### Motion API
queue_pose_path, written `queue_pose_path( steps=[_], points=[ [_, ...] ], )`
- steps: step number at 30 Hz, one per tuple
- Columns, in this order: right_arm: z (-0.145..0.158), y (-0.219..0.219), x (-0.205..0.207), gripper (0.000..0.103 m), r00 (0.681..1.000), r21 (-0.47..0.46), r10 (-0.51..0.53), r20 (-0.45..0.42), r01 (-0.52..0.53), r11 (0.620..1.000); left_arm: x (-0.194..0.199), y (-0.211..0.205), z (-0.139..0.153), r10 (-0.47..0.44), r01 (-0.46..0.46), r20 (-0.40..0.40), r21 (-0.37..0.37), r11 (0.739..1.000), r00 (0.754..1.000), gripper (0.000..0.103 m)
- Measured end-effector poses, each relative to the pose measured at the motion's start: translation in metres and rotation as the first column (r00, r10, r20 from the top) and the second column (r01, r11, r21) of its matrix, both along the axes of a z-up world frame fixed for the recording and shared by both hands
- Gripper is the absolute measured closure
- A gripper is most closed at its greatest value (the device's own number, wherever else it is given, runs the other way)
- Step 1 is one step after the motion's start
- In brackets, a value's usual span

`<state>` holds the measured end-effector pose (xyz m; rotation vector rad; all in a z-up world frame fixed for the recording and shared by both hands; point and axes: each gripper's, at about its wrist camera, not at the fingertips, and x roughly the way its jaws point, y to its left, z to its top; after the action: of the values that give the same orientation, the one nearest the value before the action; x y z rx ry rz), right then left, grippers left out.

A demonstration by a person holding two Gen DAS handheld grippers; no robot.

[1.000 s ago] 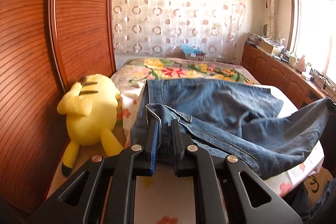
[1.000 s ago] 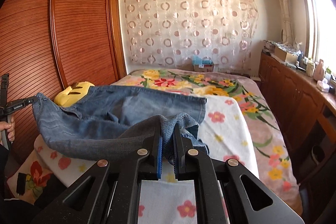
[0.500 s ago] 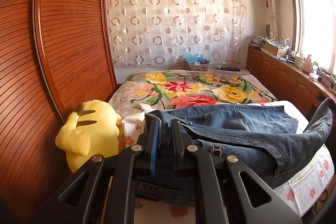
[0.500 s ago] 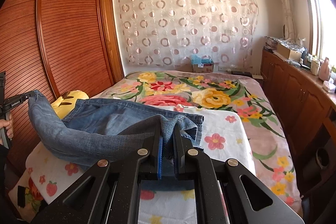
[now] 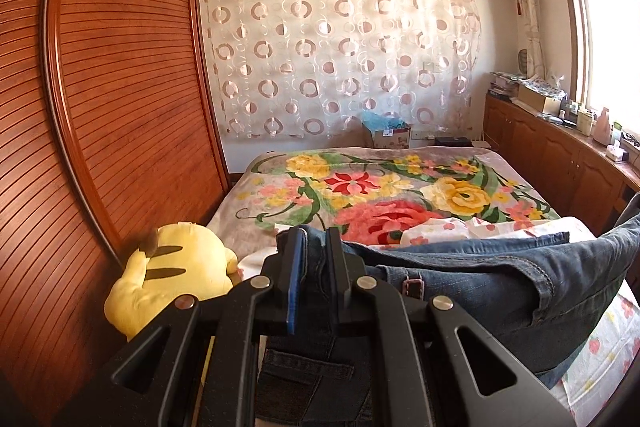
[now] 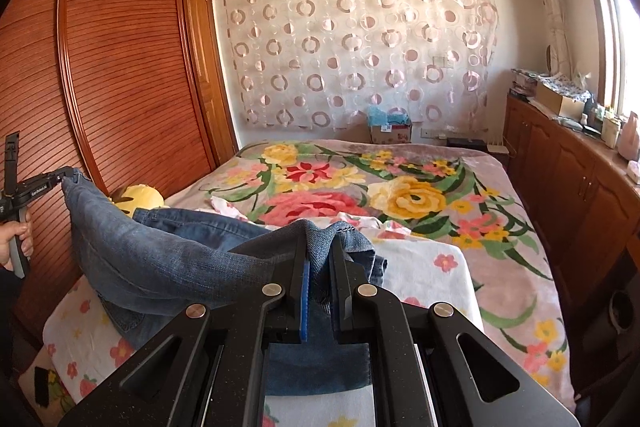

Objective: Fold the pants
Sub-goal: 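Lift the jeans with both tools and flip them over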

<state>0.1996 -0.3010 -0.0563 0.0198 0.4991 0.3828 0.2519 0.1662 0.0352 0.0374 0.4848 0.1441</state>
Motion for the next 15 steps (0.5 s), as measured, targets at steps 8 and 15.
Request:
queue_pose_path(
  steps=[8, 15],
  points=[
    [-0.016, 0.014, 0.038, 0.096, 0.999, -0.056, -0.003, -0.032, 0.001, 0.998, 0.059, 0.002, -0.017, 0.013, -0.012, -0.046, 0.018, 1.0, 0.999, 0.091],
    [-0.047, 0.027, 0.08, 0.096, 0.992, -0.107, -0.027, -0.123, 0.014, 0.994, 0.1, 0.012, -0.05, 0.026, -0.026, -0.124, 0.003, 1.0, 0.992, 0.09]
  ],
)
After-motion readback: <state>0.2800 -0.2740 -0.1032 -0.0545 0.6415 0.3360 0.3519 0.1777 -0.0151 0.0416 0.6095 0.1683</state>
